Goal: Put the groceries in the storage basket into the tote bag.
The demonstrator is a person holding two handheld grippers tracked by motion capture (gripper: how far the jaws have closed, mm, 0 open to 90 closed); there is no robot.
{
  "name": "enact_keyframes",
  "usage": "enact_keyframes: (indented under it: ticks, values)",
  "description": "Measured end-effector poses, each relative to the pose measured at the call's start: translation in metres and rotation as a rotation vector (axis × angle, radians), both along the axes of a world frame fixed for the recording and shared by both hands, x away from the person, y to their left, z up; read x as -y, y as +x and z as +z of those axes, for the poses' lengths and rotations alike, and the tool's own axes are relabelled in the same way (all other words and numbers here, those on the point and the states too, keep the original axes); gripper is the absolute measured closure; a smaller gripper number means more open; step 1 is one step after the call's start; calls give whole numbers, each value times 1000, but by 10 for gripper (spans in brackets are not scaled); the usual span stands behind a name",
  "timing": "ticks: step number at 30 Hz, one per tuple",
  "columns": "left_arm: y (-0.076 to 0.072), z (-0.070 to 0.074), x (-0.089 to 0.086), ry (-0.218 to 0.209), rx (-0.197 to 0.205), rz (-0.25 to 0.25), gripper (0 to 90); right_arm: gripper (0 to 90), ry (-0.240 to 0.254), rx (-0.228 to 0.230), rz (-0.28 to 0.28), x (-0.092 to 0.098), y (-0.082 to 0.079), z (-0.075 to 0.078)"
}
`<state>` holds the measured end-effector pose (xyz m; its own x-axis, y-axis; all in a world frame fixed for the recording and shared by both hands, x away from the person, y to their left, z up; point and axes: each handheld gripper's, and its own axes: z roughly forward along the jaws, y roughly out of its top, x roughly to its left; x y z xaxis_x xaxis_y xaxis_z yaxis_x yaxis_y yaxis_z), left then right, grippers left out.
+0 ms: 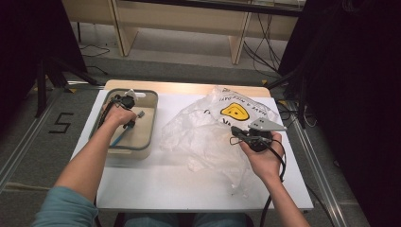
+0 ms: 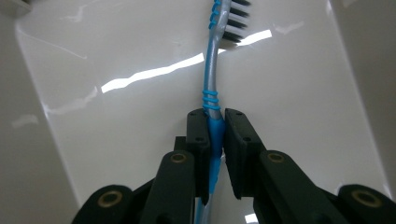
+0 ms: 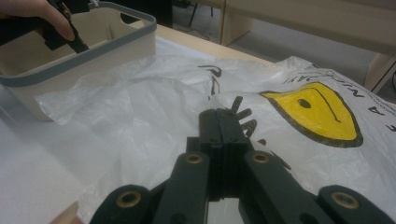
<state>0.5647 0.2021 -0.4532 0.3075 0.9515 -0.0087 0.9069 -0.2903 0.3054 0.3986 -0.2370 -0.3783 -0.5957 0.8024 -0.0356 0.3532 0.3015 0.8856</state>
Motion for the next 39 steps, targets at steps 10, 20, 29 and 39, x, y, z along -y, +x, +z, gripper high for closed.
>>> enact_keyframes:
  ticks: [10, 20, 29, 39]
  values:
    - [-8, 22, -8, -90, 140, 30, 804, 900, -3, -1, 0, -1, 0, 0]
    - [-34, 62, -10, -219, 342, 38, 803, 900, -1, 1, -1, -1, 0, 0]
    - [-52, 80, -11, -260, 395, 15, 803, 900, -5, 1, 3, -3, -1, 0]
    - [-72, 96, 0, -284, 457, -38, 803, 900, -4, -1, 3, -3, -1, 0]
